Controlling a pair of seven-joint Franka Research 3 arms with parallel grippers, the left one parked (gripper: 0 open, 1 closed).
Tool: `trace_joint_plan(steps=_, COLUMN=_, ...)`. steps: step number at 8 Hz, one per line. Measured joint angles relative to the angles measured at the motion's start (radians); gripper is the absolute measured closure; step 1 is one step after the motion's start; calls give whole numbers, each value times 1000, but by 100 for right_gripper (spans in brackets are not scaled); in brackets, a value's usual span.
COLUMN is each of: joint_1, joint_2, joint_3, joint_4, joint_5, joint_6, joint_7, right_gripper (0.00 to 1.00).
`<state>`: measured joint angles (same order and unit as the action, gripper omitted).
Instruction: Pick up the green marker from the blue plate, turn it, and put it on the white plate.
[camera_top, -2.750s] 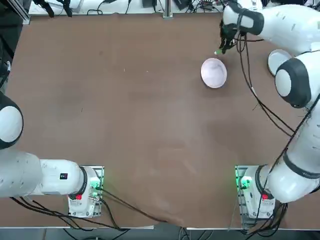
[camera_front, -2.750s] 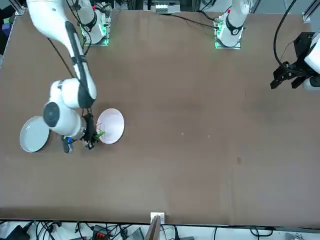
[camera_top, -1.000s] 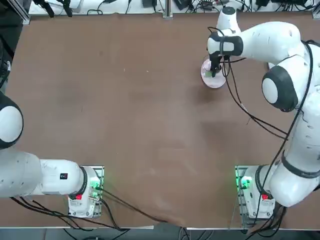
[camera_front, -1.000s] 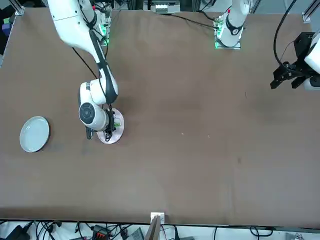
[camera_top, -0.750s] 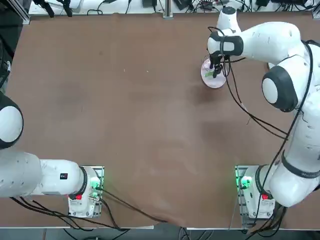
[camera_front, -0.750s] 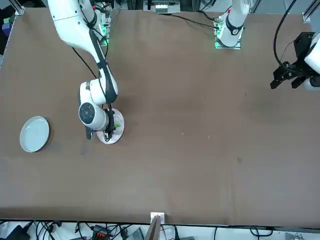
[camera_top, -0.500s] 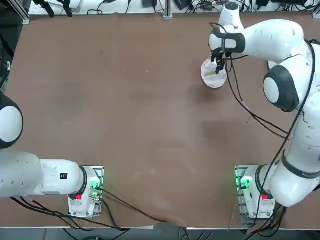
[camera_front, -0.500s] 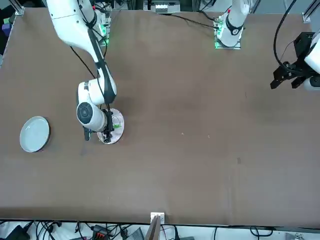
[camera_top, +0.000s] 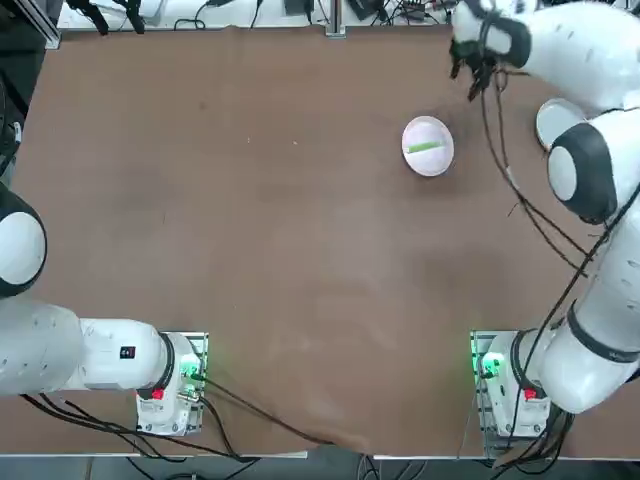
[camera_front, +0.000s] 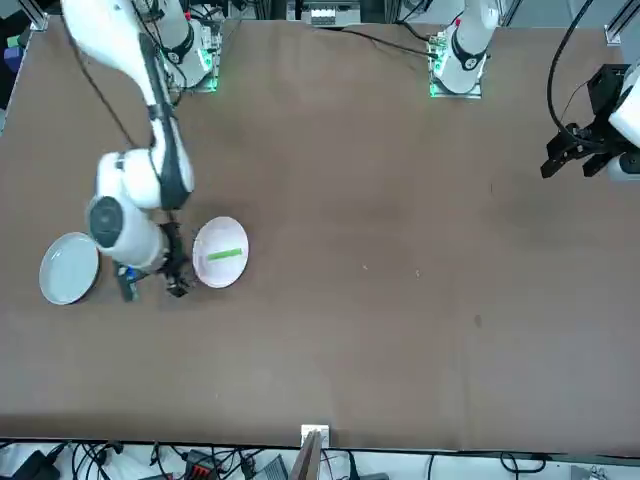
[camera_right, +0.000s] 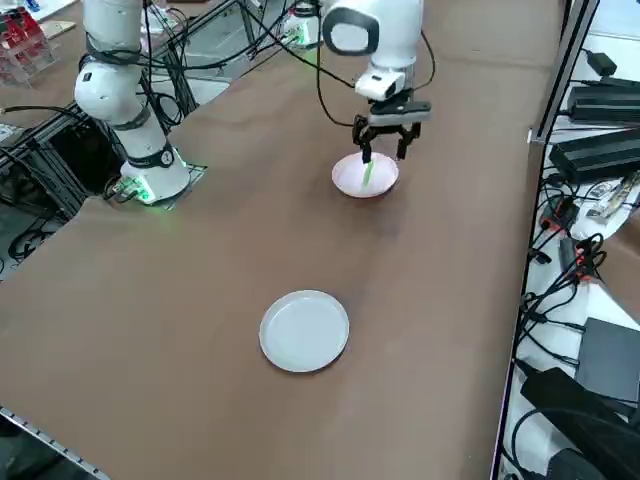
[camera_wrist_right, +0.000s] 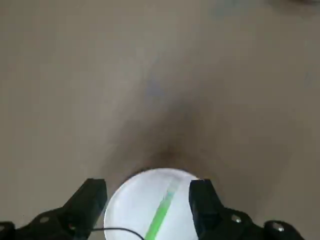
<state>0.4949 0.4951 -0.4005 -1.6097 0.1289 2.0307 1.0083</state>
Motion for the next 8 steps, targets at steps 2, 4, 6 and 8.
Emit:
trace_joint_plan(steps=2, joint_1=-27, joint_2=-19, joint_3=-45, joint_4=91, joint_5=0, joint_6=-117, joint_7=-234, right_gripper=0)
trace_joint_plan(steps=4, joint_1=-79, joint_2=-23, joint_3=-59, joint_4=175, joint_5=0, joint_6=-213, joint_7=-451, right_gripper=0)
trace_joint_plan(steps=6, joint_1=-139, joint_2=-43, joint_3=-61, joint_4=233, joint_5=0, joint_6=-283, joint_7=-660, right_gripper=0)
trace_joint_plan(steps=8, joint_1=-179, joint_2=-91, joint_3=-61, joint_4=251, joint_5=0, joint_6=-311, joint_7=-801, right_gripper=0)
